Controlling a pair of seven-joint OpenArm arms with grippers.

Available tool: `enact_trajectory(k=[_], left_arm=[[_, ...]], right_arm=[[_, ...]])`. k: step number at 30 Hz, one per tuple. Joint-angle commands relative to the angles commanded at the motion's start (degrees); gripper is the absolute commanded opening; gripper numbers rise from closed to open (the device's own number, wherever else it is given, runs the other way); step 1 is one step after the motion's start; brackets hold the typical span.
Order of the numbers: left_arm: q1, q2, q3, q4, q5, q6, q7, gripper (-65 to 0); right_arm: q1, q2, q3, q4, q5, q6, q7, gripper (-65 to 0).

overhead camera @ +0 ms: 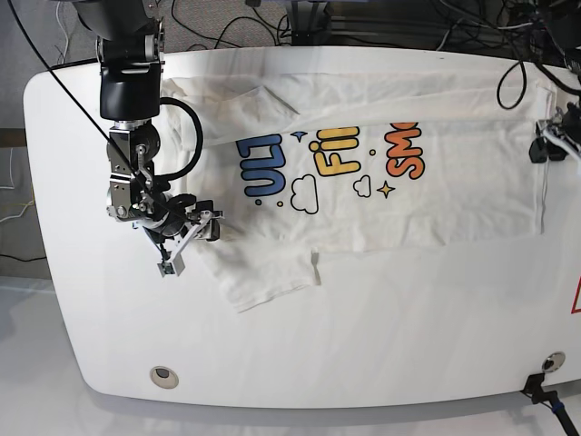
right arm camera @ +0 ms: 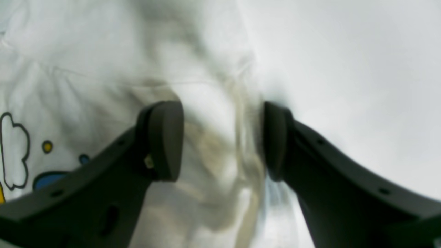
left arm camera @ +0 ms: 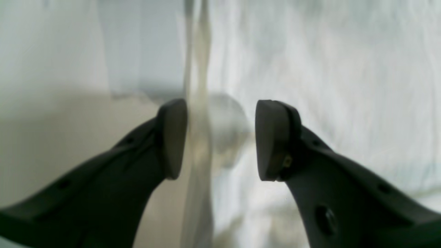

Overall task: Fold the T-shirt properly
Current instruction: 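Lower both grippers and pinch the shirt's side edges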

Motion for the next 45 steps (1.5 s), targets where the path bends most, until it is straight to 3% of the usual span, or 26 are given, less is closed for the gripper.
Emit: enact_trajectory(k=[2,7,12,14,20,27,32,33,35,39,45], left_arm=[[-2.0,0.0,0.4,-2.1,0.1,0.0,-0.2,-34.9],[-4.6,1.0,-0.4,-3.3,0.2,-0.5,-1.3,-34.4],[-6.6,2.5,-0.1,-10.0,1.6,-0.5,-2.5,-34.2],[-6.6,2.8,0.0,-11.9,2.3,-0.5,-3.3,-33.7],[-8.3,4.5,-0.2,-14.3,4.5,-0.5,-5.0,-33.0],[-10.4,6.2,3.3,-18.8,3.6,-0.5,-6.1,-32.8],[-11.5,7.3,4.2,-20.2,3.8,-0.5,-6.0,-32.6],[-12.6,5.8,3.1,-19.3,-2.2,-0.5,-10.8,-35.3],[-13.0,6.0,3.2,-19.8,-2.4,-0.5,-10.0,-36.2],[-13.1,6.3,3.3,-20.2,-2.7,-0.5,-9.1,-40.5],[-13.5,6.2,3.2,-20.7,-2.7,-0.5,-9.1,-58.3]], right_arm=[[0.0,0.0,0.2,0.2,0.1,0.07,0.1,-30.2],[-1.2,-0.5,0.0,0.1,-0.1,-0.19,-2.6,-37.5],[-1.2,-0.4,0.1,0.0,0.0,-0.35,-3.7,-56.0],[-1.0,-0.5,0.0,-0.1,0.0,-0.31,-3.4,-60.1],[-1.2,-0.5,0.1,0.1,0.2,-0.15,-4.1,-54.1],[-1.2,-0.4,0.0,0.2,0.3,-0.31,-4.5,-43.5],[-1.2,-0.4,0.0,0.1,0.3,-0.22,-4.6,-42.2],[-0.2,-0.5,-0.2,-0.5,0.2,0.61,-4.1,-42.6],[0.2,-0.5,-0.2,-0.8,0.2,0.56,-4.5,-45.9],[1.2,-0.5,-0.1,-1.4,0.2,0.91,-5.7,-59.1],[2.0,-0.6,0.1,-2.4,-0.7,1.73,-6.5,-65.0]])
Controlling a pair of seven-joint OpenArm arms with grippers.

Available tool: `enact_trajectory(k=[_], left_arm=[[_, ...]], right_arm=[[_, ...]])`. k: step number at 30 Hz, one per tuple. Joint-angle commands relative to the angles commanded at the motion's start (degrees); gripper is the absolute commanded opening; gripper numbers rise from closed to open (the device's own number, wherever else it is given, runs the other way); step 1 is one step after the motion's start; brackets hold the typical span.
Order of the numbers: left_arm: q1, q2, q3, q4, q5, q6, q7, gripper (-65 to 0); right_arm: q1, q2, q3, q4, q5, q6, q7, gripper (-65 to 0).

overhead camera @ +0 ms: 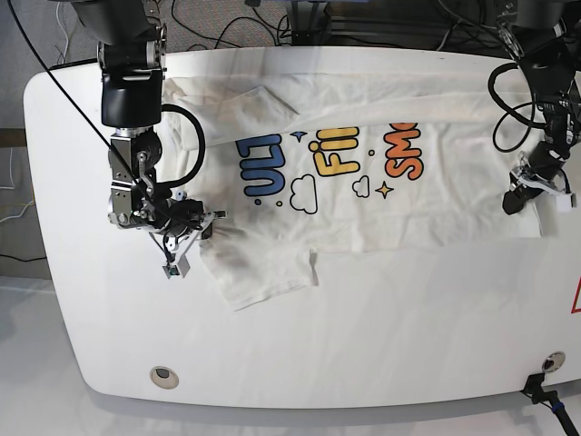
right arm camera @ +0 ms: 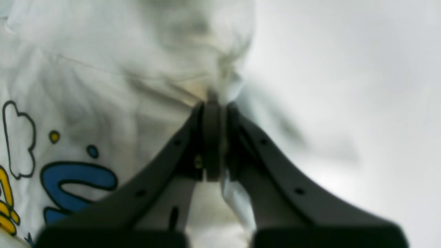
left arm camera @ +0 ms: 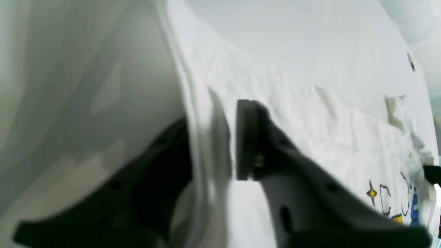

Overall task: Fold the T-shirt properly
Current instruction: 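Lower both grippers and pinch the shirt's side edges, then hold the side edges and drag the shirt toward the robot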

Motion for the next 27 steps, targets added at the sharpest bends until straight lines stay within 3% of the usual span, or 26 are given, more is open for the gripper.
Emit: enact_trajectory(k=[3,7,17,18,25,27], left_arm=[[-0.1,0.0,0.0,-0.4,-0.1,0.0,-0.9,-64.4],[-0.3,-0.1,-0.1,-0.2,-0.3,0.0,-1.7,-65.0],[4.1,-1.4,-1.6,12.3,-1.5,0.0,1.1,-65.0],[3.4,-0.6,-1.6,9.2,-1.3,0.0,0.5,-65.0],[8.7,-0.6,-4.5,20.0,-1.8,0.0,2.5,-65.0],[7.2,-0.1,-3.0,15.9,-0.5,0.2,2.5,-63.6]], right_arm=[[0.4,0.0,-0.1,-0.8,-0.4,0.65,0.2,-65.0],[0.4,0.2,-0.3,0.6,0.7,1.12,-0.5,-65.0],[-14.1,1.8,1.5,30.6,3.4,1.36,-4.0,-65.0],[-11.5,1.6,1.3,26.5,2.7,1.27,-4.8,-65.0],[-18.3,1.6,6.5,37.8,2.7,1.52,-5.8,-65.0],[-18.7,1.3,4.6,34.4,2.1,1.30,-5.5,-63.0]])
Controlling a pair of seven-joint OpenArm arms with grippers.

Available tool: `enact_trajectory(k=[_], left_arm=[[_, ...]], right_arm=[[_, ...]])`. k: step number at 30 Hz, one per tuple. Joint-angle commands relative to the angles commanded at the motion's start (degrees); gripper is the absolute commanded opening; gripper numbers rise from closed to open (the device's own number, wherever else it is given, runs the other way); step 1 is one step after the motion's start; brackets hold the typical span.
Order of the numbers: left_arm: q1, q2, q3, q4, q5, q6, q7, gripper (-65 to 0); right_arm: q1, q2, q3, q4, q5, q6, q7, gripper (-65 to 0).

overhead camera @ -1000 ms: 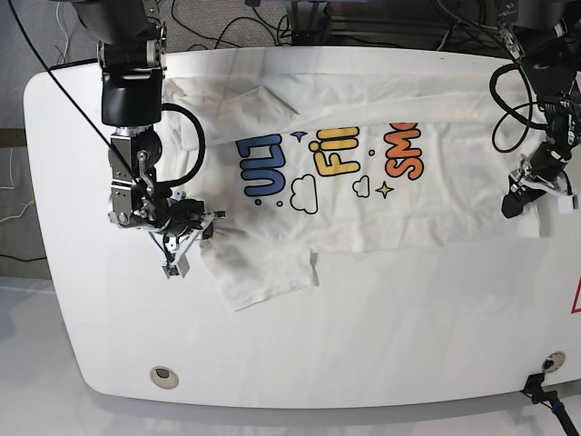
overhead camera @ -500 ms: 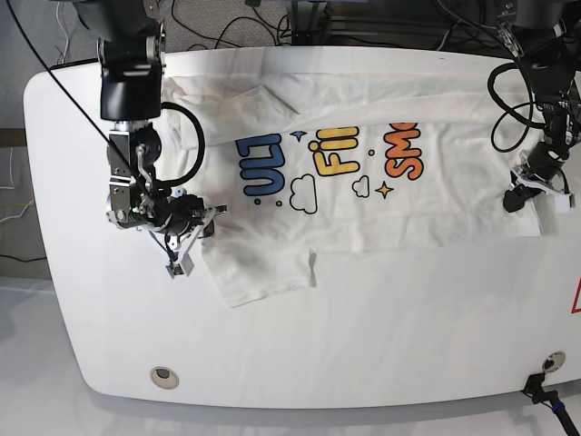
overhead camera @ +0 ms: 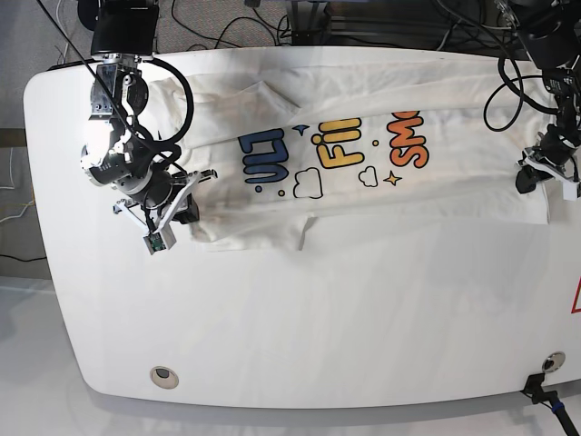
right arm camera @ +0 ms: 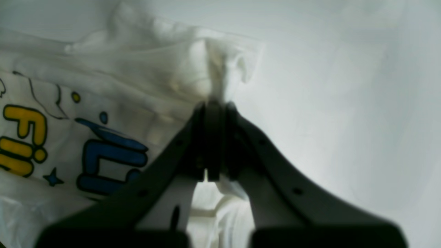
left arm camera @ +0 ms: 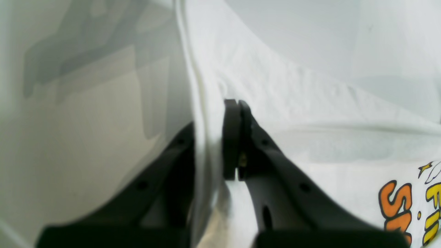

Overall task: Fold the T-shirt properly
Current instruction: 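Hold the side edges and drag the shirt toward the robot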

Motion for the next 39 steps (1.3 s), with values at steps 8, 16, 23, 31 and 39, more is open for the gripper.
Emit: enact_trajectory(k=[8,16,23,31,39], left_arm=[[-0.1,-1.0,-0.1,1.9,0.0,0.1,1.8,-63.6],[-0.1,-1.5,-0.1,1.9,-0.1,0.0,1.7,-63.6],[-0.2,-2.1,-0.1,2.0,-0.2,-0.1,1.6,-63.6],[-0.2,-2.1,-0.1,2.0,-0.2,-0.2,1.7,-60.0],[-0.2,-2.1,-0.1,2.0,-0.2,0.0,1.7,-37.1]], right_arm=[[-0.1,-0.1,0.0,0.0,0.0,-0.09,0.1,-63.0],[-0.1,-0.3,0.0,1.1,0.0,-0.26,0.1,-63.0],[-0.1,-0.2,0.0,2.4,-0.1,-0.26,0.1,-63.0],[-0.1,-0.3,0.0,2.4,-0.1,-0.26,0.1,-63.0],[-0.1,-0.3,0.0,2.2,-0.1,-0.26,0.1,-63.0]])
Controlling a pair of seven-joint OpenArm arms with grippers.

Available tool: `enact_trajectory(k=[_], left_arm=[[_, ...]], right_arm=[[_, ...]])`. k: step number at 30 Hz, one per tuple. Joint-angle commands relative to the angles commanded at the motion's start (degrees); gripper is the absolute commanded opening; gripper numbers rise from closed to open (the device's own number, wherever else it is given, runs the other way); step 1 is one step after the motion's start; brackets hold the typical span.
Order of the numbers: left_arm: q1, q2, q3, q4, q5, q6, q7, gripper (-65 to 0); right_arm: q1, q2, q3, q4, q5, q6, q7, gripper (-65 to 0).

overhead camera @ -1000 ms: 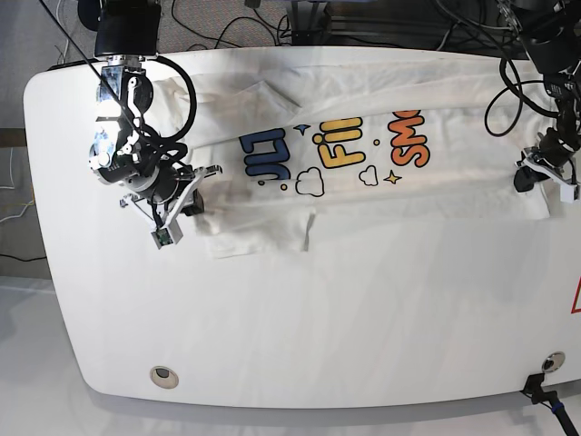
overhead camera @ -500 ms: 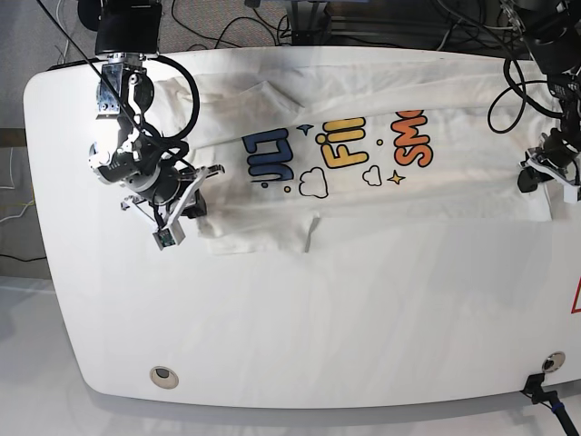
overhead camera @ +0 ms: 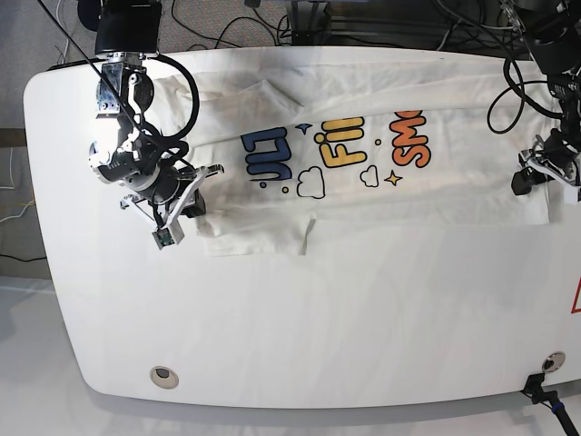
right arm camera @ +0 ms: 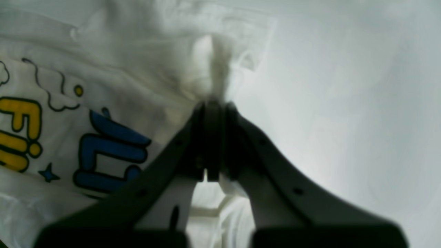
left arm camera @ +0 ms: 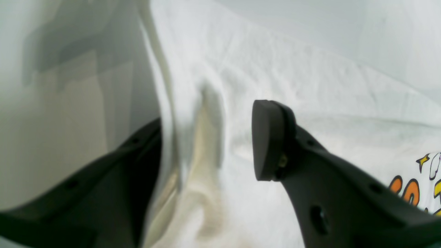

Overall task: Fold the T-shirt properly
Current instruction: 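Hold the side edges and drag the shirt toward the robot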

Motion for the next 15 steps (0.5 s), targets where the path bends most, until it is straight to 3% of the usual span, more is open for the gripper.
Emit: enact_trajectory(k=[4,9,15], left_arm=[[-0.1,-0.1,0.0,0.0,0.1,0.5,-0.3,-36.9],[0.0,-1.6,0.0,0.9,0.1,3.6,-2.0,-36.9],[0.0,-1.8,0.2,8.5,0.3,8.0,-2.7,-36.7]], right_arm=[[0.0,0.0,0.0,-0.1,0.0,0.00,0.0,-63.0],[0.0,0.0,0.0,-0.1,0.0,0.00,0.0,-63.0],[0.0,0.0,0.0,-0.1,0.0,0.00,0.0,-63.0]])
